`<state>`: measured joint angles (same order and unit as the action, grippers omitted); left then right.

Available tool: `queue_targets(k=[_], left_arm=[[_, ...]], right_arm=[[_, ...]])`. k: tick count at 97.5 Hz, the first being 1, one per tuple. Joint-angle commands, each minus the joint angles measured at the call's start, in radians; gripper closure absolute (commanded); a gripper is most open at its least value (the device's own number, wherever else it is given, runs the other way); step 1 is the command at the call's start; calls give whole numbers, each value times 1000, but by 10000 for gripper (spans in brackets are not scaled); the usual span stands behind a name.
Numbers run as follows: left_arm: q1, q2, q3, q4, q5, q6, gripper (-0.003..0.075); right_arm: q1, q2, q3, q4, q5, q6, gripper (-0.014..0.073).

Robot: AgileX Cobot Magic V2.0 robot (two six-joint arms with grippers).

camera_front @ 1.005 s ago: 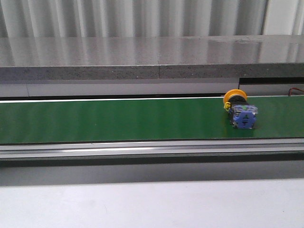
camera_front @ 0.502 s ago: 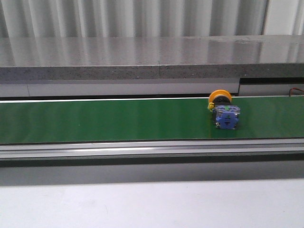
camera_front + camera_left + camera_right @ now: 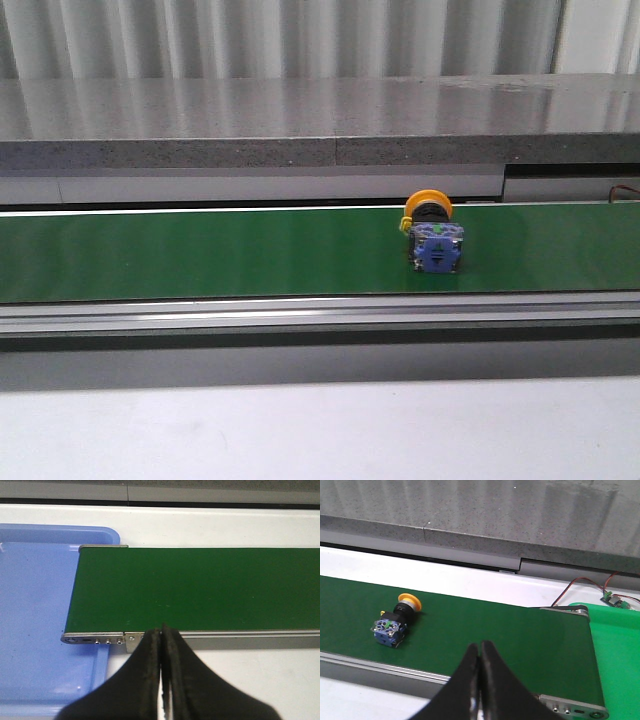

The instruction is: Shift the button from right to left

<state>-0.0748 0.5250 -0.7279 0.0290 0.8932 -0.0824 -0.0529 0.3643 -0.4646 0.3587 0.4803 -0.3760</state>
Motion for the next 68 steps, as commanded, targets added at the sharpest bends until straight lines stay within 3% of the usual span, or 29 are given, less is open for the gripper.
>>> queue_targets(k=[1, 17, 26, 68], left_arm=[[-5, 13, -34, -13, -56, -9, 571], [-5, 13, -34, -7, -56, -9, 163], [-5, 13, -34, -2, -67, -9, 37], [-5, 60, -34, -93, -71, -7, 36]], right_arm=[[0, 3, -25, 9, -73, -7, 662], [0, 3, -25, 9, -73, -7, 662], [0, 3, -25, 9, -73, -7, 662], [0, 3, -25, 9, -73, -7, 662]])
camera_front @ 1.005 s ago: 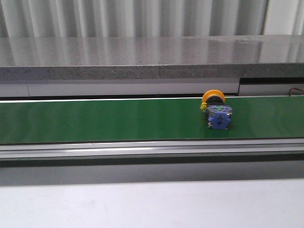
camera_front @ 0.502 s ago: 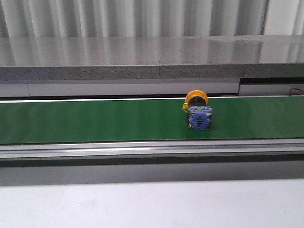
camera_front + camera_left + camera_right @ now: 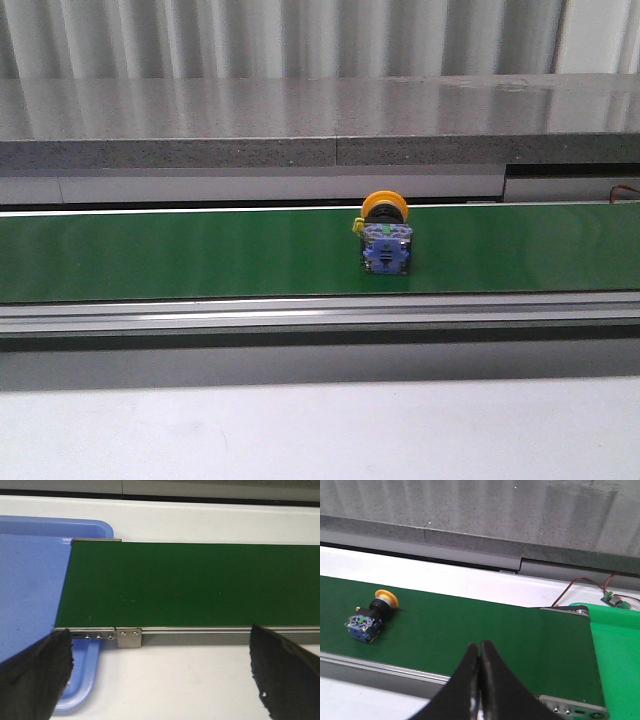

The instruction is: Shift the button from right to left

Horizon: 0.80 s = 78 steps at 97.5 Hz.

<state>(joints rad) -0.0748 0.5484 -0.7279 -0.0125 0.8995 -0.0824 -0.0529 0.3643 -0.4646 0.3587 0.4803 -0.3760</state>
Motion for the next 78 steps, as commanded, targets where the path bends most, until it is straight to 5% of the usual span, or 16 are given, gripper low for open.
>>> queue_targets(k=[1, 30, 78], left_arm=[[-5, 45, -34, -56, -80, -7, 38], [-37, 296, -103, -142, -84, -4, 70], [-398, 676, -286, -98, -307, -88, 70]], right_arm=[[0, 3, -25, 9, -73, -7, 662], [0, 3, -25, 9, -73, -7, 662], [0, 3, -25, 9, -73, -7, 662]])
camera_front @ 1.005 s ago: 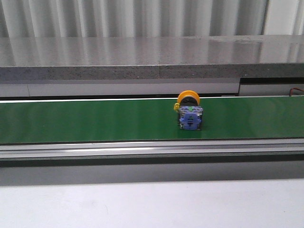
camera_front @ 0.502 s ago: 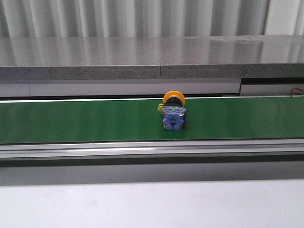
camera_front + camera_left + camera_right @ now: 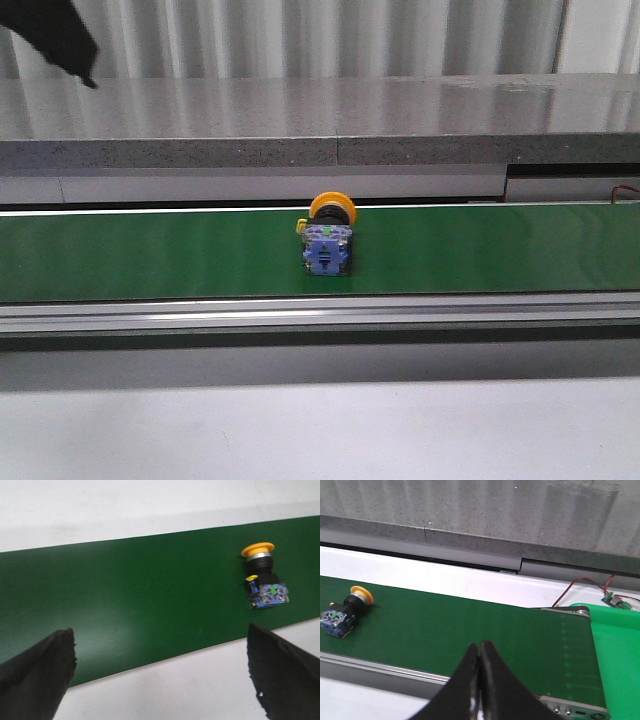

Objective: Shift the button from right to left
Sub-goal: 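Lower the left gripper over the button and close on it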

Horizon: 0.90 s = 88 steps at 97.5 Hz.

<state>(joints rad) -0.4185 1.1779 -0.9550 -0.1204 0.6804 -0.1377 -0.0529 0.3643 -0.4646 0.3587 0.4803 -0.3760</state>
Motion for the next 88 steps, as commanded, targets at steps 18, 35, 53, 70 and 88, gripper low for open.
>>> queue_targets(k=[18, 35, 53, 70, 88], left_arm=[[-162, 191, -140, 126, -116, -127, 70], [-252, 319, -230, 258, -116, -231, 70], [-302, 416, -319, 274, -114, -237, 70], [-304, 475, -343, 282, -104, -243, 83], [-302, 527, -343, 295, -88, -245, 83]], right_arm=[[0, 3, -25, 9, -73, -7, 662], [0, 3, -25, 9, -73, -7, 662], [0, 3, -25, 9, -73, -7, 662], [0, 3, -25, 9, -73, -7, 662], [0, 3, -25, 9, -73, -7, 662]])
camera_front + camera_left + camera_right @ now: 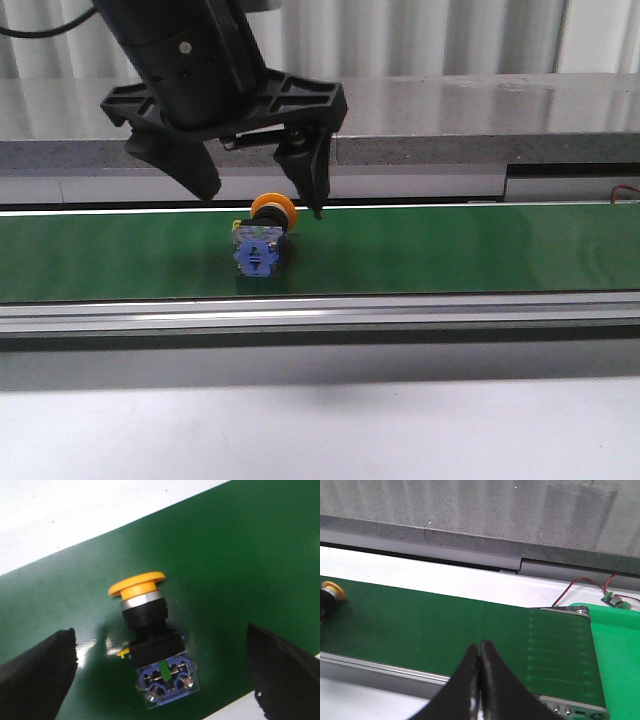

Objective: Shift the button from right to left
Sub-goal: 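Lower the left gripper over the button and close on it, then lift the button with the left gripper and carry it over the blue tray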

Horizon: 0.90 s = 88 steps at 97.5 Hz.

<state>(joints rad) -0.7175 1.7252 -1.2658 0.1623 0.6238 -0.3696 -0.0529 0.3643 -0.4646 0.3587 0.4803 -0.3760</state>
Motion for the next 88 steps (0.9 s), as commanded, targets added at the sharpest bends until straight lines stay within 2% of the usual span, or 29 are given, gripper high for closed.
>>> queue_targets(k=[1, 9, 20, 21, 47, 60, 88], left_arm=[[-3, -16, -32, 15, -30, -13, 83], [-3, 0, -32, 19, -27, -13, 85], [-3, 15, -32, 26, -27, -31, 134], [384, -414, 61, 140, 192, 68, 740], [690, -453, 114, 116, 190, 247, 740], [829, -434, 122, 116, 154, 261, 740], [979, -419, 122, 116, -17, 336, 740]], right_arm=[[0, 3, -25, 9, -73, -7, 662], [0, 3, -25, 9, -73, -7, 662], [0, 3, -25, 9, -73, -7, 662], [0, 3, -25, 9, -72, -7, 662], [0, 3, -25, 9, -72, -7, 662], [0, 3, -25, 9, -72, -7, 662], [0, 3, -25, 9, -72, -7, 662]])
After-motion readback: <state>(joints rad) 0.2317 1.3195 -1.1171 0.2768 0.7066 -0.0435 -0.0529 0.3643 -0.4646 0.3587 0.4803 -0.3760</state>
